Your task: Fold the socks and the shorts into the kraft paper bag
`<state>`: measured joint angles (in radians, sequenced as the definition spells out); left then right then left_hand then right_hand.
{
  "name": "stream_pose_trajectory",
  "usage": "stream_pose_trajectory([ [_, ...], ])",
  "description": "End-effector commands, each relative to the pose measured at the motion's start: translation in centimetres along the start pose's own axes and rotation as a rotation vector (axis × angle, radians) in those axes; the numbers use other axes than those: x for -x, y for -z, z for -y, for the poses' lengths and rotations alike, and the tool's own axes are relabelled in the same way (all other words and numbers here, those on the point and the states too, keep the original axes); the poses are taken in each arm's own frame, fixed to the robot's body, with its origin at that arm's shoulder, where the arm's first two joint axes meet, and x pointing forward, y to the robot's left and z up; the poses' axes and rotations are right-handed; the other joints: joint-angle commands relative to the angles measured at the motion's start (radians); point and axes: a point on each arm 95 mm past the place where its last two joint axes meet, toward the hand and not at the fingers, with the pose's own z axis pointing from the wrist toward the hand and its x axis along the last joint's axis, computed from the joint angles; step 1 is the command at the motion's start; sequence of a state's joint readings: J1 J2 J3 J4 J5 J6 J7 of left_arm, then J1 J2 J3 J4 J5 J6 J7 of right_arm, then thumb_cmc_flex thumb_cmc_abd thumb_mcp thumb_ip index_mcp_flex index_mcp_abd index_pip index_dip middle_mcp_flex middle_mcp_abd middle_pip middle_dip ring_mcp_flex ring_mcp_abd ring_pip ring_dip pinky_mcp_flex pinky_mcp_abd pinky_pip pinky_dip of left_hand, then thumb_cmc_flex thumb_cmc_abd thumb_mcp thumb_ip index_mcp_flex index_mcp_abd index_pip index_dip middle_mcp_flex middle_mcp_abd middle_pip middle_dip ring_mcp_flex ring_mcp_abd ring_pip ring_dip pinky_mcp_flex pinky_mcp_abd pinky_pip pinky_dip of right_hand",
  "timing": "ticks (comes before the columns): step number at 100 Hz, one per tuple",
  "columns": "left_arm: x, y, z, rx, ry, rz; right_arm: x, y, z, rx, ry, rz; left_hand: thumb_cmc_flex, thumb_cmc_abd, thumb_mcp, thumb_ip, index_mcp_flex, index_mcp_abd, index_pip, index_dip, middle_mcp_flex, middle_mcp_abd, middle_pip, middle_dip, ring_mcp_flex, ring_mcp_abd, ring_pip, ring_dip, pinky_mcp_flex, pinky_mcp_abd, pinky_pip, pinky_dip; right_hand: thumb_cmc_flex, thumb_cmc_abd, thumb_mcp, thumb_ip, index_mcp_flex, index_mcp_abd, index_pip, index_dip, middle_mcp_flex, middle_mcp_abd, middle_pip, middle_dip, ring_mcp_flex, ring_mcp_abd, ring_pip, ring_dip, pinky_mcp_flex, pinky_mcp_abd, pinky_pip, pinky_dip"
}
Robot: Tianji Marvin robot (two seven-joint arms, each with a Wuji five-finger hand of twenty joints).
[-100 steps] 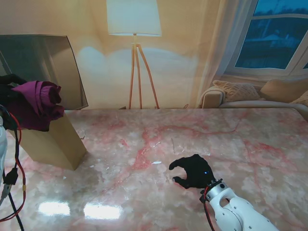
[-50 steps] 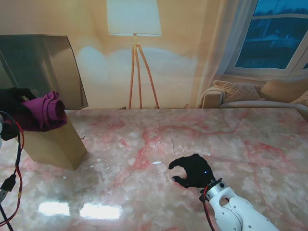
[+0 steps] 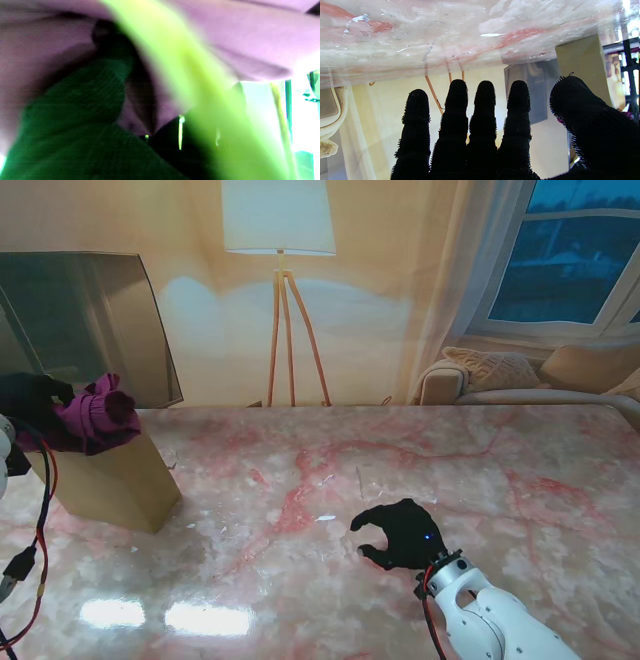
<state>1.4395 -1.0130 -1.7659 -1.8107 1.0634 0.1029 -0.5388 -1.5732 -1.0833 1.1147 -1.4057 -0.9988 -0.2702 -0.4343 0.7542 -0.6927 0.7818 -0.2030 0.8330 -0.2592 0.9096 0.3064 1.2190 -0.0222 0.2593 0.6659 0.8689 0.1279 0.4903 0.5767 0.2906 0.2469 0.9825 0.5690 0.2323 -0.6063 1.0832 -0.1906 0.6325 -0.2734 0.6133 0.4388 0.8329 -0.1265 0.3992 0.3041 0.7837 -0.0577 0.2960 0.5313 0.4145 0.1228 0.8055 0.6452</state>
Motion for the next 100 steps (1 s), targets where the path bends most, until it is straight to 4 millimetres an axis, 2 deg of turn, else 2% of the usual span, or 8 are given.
stream_pose_trajectory([
  [1, 0.0, -0.2, -0.3, 0.025, -0.027, -0.008, -0.3, 0.0, 0.2, 0.001, -0.007, -0.006, -0.026, 0.036, -0.015, 0.003, 0.009, 0.065, -0.08, -0.042, -0.08, -0.009, 0.032, -0.054, -0.069, 0.0, -0.056, -0.021, -0.042, 0.012, -0.038, 0.039, -0.024, 0.022, -0.021, 0.042, -0.035, -0.011, -0.028, -0.001, -0.02, 0.016, 0.001, 0.006, -0.005, 0.01, -0.005, 0.017, -0.01, 0.023, 0.01, 0.031],
  [8, 0.0, -0.1, -0.3, 0.052, -0.037, -0.017, -0.3, 0.0, 0.2, 0.001, -0.008, -0.006, -0.094, 0.049, 0.059, 0.002, -0.038, 0.15, -0.274, -0.01, -0.21, 0.005, 0.044, -0.23, -0.147, -0.005, -0.107, -0.043, -0.089, 0.001, -0.102, 0.045, -0.026, 0.024, -0.022, 0.042, -0.032, -0.008, -0.027, -0.001, -0.019, 0.017, 0.001, 0.006, -0.006, 0.01, -0.005, 0.017, -0.01, 0.022, 0.01, 0.031],
  [16, 0.0, 0.0, -0.2, 0.064, -0.041, -0.027, -0.2, 0.0, 0.2, 0.001, -0.009, -0.004, -0.165, 0.063, 0.143, 0.068, -0.09, 0.199, -0.384, 0.011, -0.293, 0.005, 0.013, -0.265, -0.203, -0.017, -0.144, -0.06, -0.125, -0.01, -0.153, 0.042, -0.026, 0.027, -0.025, 0.043, -0.036, -0.01, -0.029, -0.002, -0.02, 0.017, 0.001, 0.006, -0.007, 0.009, -0.006, 0.017, -0.011, 0.022, 0.01, 0.031],
  [29, 0.2, 0.4, 0.4, 0.117, -0.077, -0.035, -0.2, 0.0, 0.2, 0.002, -0.009, -0.003, -0.181, 0.052, 0.116, 0.064, -0.202, 0.234, -0.516, -0.014, -0.444, 0.03, -0.05, -0.308, -0.318, -0.026, -0.221, -0.103, -0.197, -0.024, -0.262, 0.014, -0.027, 0.027, -0.027, 0.044, -0.036, -0.011, -0.029, -0.001, -0.021, 0.017, 0.0, 0.006, -0.008, 0.01, -0.006, 0.017, -0.012, 0.023, 0.01, 0.032],
  [63, 0.1, 1.7, 2.2, 0.103, -0.082, -0.074, -0.1, 0.0, 0.3, 0.005, -0.015, -0.002, -0.147, 0.069, 0.112, 0.073, -0.302, 0.263, -0.637, -0.058, -0.601, 0.035, -0.101, -0.352, -0.434, -0.03, -0.284, -0.141, -0.257, -0.05, -0.371, -0.007, -0.029, 0.031, -0.031, 0.045, -0.033, -0.011, -0.029, -0.001, -0.021, 0.017, -0.001, 0.006, -0.009, 0.011, -0.007, 0.017, -0.015, 0.023, 0.008, 0.032],
  [75, -0.2, 2.1, 2.6, 0.086, -0.025, -0.093, -0.1, 0.0, 0.4, 0.005, -0.017, -0.002, -0.146, 0.114, 0.133, 0.12, -0.293, 0.261, -0.647, -0.061, -0.606, 0.034, -0.104, -0.36, -0.439, -0.028, -0.29, -0.149, -0.264, -0.045, -0.397, -0.006, -0.03, 0.032, -0.032, 0.045, -0.033, -0.01, -0.029, 0.0, -0.021, 0.017, -0.002, 0.006, -0.01, 0.011, -0.007, 0.017, -0.015, 0.023, 0.007, 0.032],
  [83, -0.3, 2.3, 2.7, 0.111, 0.009, -0.103, -0.2, 0.0, 0.4, 0.005, -0.019, -0.003, -0.143, 0.149, 0.156, 0.161, -0.263, 0.208, -0.622, -0.045, -0.6, 0.036, -0.108, -0.361, -0.446, -0.022, -0.299, -0.154, -0.279, -0.04, -0.425, -0.009, -0.031, 0.034, -0.033, 0.046, -0.031, -0.008, -0.029, 0.0, -0.021, 0.016, -0.001, 0.006, -0.009, 0.011, -0.007, 0.017, -0.016, 0.023, 0.007, 0.033],
  [100, -0.4, 2.7, 2.8, 0.148, 0.041, -0.118, -0.2, 0.0, 0.5, 0.004, -0.021, -0.004, -0.146, 0.107, 0.132, 0.158, -0.266, 0.224, -0.628, -0.042, -0.621, 0.045, -0.121, -0.365, -0.474, -0.02, -0.314, -0.16, -0.309, -0.041, -0.462, -0.013, -0.032, 0.035, -0.035, 0.046, -0.029, -0.008, -0.029, 0.0, -0.022, 0.018, -0.002, 0.006, -0.01, 0.011, -0.007, 0.017, -0.016, 0.023, 0.007, 0.033],
])
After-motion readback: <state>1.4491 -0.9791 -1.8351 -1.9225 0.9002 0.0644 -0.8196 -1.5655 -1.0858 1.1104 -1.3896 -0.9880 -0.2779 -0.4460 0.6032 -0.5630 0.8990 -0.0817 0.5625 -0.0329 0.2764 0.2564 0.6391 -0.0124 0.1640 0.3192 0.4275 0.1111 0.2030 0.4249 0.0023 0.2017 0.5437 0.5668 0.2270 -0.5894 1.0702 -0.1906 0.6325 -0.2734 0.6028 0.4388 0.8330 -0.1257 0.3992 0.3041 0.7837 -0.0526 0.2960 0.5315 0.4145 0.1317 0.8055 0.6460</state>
